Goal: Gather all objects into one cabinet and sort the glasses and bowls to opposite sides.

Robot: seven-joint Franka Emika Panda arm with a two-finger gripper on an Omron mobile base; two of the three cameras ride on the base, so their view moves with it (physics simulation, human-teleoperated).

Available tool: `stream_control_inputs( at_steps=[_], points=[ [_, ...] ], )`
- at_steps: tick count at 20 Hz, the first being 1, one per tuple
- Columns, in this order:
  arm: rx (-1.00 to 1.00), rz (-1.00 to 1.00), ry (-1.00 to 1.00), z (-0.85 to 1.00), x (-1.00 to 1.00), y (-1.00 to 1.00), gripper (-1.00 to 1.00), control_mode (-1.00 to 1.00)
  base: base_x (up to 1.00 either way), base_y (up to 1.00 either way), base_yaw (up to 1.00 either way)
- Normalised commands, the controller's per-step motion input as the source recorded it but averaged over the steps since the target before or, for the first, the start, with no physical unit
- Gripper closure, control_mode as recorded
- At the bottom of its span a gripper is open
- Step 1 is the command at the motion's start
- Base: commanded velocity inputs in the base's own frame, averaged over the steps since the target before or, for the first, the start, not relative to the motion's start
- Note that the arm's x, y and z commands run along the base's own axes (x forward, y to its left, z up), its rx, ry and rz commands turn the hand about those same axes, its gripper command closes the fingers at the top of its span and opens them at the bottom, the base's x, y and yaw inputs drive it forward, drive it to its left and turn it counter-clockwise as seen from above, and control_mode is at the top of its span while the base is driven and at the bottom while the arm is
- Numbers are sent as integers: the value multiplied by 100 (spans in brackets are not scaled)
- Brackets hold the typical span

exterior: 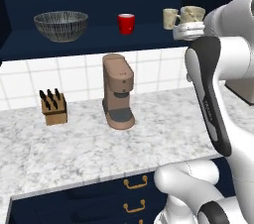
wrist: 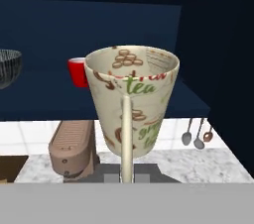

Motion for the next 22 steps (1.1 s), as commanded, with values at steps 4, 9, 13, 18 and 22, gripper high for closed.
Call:
stream_control_inputs(
  at_steps=[4, 9, 13, 18, 22],
  points=[
    [0, 0, -5, -4, 2, 0, 100, -100, 0, 0, 0],
    [0, 0, 0, 0, 17, 0, 100, -100, 0, 0, 0],
    [0, 0, 2, 0, 31, 0, 100, -100, 0, 0, 0],
    [0, 0, 5, 0, 6, 0, 100, -100, 0, 0, 0],
    [0, 0, 0, -1, 32, 0, 100, -100, 0, 0, 0]
  ],
)
